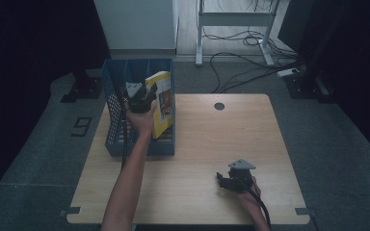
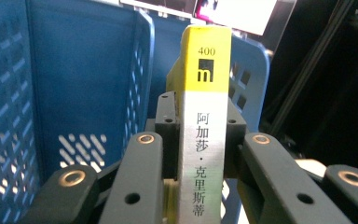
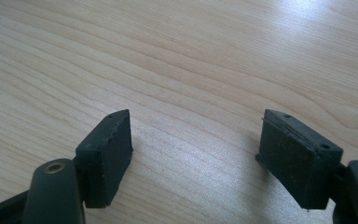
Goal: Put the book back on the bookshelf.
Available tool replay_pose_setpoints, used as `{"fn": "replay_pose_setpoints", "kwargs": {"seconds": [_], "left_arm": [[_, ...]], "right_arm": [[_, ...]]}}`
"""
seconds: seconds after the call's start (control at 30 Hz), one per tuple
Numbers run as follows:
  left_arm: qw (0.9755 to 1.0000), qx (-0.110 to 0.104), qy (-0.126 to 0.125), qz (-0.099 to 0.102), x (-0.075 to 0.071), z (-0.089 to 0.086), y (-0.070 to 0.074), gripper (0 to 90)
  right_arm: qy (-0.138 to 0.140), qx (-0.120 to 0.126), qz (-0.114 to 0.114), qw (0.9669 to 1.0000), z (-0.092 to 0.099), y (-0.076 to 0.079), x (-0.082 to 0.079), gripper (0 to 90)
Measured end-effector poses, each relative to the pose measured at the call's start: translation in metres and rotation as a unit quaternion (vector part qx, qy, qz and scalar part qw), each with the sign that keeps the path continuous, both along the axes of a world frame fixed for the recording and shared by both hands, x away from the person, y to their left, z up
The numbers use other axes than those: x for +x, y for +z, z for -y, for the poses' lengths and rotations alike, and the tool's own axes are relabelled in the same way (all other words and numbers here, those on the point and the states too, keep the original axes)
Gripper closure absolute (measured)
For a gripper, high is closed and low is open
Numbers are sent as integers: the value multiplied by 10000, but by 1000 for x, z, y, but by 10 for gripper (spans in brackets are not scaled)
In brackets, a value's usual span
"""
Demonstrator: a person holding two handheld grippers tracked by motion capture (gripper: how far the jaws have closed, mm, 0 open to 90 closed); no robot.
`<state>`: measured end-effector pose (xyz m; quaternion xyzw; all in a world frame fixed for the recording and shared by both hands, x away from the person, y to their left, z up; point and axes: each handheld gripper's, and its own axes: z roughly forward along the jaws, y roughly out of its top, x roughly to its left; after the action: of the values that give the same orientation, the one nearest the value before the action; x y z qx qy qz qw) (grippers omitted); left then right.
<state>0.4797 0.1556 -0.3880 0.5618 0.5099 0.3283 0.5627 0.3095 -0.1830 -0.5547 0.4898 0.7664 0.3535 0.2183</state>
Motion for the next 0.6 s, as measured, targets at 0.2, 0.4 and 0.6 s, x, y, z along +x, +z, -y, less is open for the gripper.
{"fn": "replay_pose_setpoints", "kwargs": {"seconds": [0.2,0.4,0.6], "left_arm": [[10000,54,67,18,6,4,-11,755],[10000,40,73,-7,7,5,-20,755],[9999,75,101,33,4,5,-24,753]], "right_arm": [[-10,9,-3,10000,0,0,-1,246],[-9,8,-3,10000,0,0,-1,246],[-9,5,-4,10000,0,0,-1,245]]}}
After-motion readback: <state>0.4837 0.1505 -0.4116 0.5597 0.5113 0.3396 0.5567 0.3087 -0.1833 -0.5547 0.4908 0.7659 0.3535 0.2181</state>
